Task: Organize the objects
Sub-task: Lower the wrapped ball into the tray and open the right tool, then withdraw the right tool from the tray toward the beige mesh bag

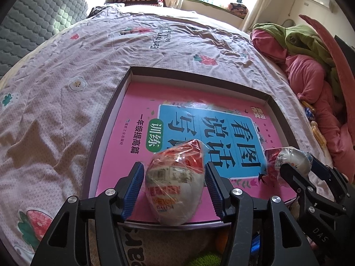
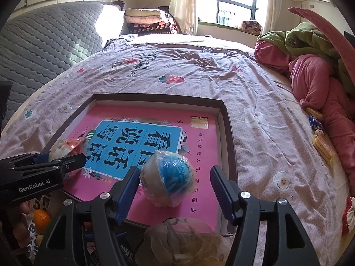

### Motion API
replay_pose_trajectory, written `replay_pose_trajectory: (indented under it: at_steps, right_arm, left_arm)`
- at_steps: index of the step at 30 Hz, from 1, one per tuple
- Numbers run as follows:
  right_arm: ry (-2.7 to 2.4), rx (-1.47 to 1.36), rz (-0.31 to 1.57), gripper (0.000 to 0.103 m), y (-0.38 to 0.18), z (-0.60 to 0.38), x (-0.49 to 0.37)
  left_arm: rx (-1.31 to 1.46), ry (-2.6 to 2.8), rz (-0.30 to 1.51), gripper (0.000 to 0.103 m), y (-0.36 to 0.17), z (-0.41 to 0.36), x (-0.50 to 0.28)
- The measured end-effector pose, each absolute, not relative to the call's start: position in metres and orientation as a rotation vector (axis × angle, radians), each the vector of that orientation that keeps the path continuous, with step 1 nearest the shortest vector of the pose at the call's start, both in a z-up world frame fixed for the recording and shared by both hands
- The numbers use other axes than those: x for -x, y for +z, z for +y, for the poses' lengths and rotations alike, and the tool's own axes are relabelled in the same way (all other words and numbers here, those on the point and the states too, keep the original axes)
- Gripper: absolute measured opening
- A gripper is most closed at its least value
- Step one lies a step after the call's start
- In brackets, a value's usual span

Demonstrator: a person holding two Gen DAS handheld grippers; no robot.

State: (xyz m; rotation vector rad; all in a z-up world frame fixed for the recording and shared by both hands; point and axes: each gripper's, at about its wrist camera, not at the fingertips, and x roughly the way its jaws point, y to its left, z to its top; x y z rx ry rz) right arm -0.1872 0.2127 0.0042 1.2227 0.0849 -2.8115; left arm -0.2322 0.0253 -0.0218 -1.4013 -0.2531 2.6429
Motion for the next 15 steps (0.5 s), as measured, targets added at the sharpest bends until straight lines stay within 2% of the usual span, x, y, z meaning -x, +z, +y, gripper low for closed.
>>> replay_pose_trajectory:
  at_steps: [15]
  right_arm:
    - [-2.830,-1.169,0.067,0.065,0.019,0.216,0.179]
  left_arm:
    - [1.316,2.668,-0.302,0.065,0.003,0.015,0.217]
